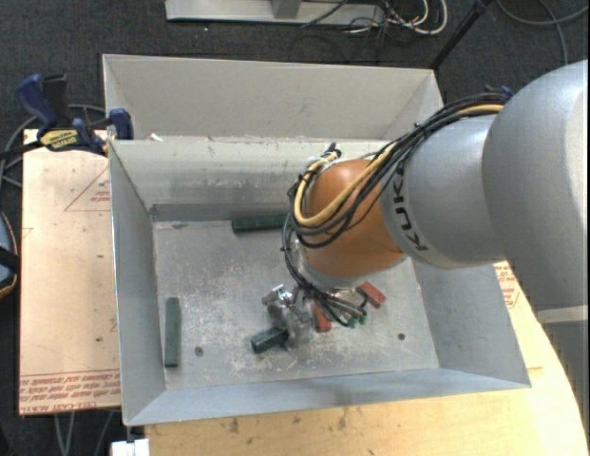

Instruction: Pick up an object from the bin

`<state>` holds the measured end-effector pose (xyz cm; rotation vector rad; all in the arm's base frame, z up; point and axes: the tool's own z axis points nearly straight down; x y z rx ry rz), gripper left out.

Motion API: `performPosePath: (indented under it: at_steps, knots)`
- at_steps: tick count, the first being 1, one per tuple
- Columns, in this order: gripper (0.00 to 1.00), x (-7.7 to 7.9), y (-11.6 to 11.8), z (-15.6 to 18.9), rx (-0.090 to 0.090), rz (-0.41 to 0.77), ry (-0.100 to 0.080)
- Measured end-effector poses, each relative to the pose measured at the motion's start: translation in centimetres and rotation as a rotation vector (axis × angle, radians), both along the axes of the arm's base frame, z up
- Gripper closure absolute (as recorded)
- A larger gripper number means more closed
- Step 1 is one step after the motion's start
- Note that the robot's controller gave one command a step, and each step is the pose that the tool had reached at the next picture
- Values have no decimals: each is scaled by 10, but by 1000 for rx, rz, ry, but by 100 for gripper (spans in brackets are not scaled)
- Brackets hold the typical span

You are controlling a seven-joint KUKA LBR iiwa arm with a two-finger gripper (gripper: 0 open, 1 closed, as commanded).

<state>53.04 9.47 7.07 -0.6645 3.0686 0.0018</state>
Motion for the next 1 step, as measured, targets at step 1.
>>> performPosePath:
  at_steps: [1]
  knots:
    - [100, 33, 24, 145, 1, 251, -10]
